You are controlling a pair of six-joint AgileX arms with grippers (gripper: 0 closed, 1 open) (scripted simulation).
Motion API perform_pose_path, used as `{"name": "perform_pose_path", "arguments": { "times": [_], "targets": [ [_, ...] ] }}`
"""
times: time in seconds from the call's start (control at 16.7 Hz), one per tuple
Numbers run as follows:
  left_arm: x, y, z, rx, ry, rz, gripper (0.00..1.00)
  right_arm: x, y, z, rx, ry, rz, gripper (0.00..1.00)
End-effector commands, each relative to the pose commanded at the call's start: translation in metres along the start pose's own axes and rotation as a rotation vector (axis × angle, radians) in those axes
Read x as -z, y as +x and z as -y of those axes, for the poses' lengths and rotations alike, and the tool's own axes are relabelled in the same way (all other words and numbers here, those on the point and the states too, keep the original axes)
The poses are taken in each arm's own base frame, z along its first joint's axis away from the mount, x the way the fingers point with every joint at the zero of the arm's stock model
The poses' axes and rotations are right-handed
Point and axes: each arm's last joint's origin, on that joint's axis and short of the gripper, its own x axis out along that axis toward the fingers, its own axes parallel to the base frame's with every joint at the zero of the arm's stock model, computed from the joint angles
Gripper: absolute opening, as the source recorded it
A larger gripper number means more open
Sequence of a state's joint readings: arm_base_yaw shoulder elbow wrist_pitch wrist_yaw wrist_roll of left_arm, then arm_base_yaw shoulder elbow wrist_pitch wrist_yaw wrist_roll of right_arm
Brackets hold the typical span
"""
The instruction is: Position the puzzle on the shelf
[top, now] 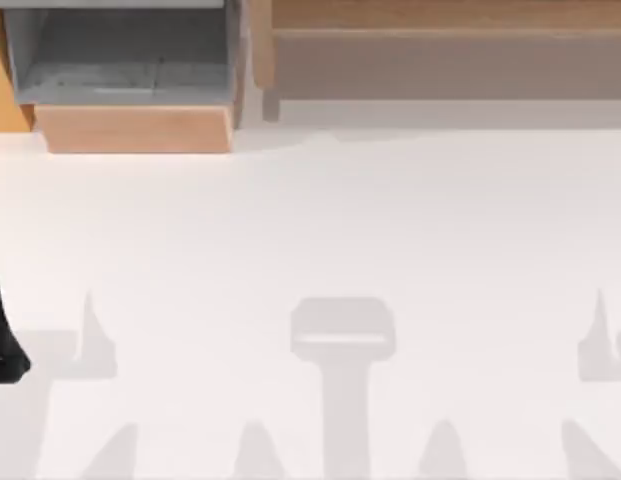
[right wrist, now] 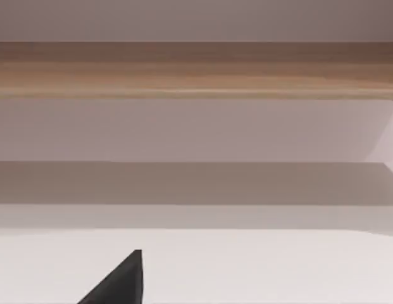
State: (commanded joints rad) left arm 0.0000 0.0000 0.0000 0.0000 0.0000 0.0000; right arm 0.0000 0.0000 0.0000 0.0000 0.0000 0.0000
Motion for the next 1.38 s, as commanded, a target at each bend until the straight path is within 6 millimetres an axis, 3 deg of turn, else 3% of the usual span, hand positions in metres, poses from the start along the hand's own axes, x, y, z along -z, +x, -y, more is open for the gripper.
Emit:
{"name": "perform_pose_path", "arguments": {
  "times": [0.3, 0.66, 0.84, 1.08, 1.2, 1.38],
  "targets": [
    [-0.008, 0.002, -0.001, 0.002, 0.039, 0.001, 1.0, 0.0, 0.0, 0.0, 0.0, 0.0, 0.0, 1.0],
    [-0.054, 0.03, -0.007, 0.014, 0.278, 0.005, 1.0, 0.0, 0.0, 0.0, 0.0, 0.0, 0.0, 1.0],
    [-0.079, 0.063, -0.016, 0.018, 0.455, 0.009, 1.0, 0.0, 0.0, 0.0, 0.0, 0.0, 0.0, 1.0],
    [-0.095, 0.129, -0.04, 0.021, 0.722, 0.015, 1.0, 0.0, 0.0, 0.0, 0.0, 0.0, 0.0, 1.0],
    [-0.091, 0.165, -0.056, 0.02, 0.86, 0.017, 1.0, 0.0, 0.0, 0.0, 0.0, 0.0, 0.0, 1.0],
    [-0.069, 0.217, -0.086, 0.019, 1.061, 0.019, 1.0, 0.0, 0.0, 0.0, 0.0, 0.0, 0.0, 1.0]
  ]
}}
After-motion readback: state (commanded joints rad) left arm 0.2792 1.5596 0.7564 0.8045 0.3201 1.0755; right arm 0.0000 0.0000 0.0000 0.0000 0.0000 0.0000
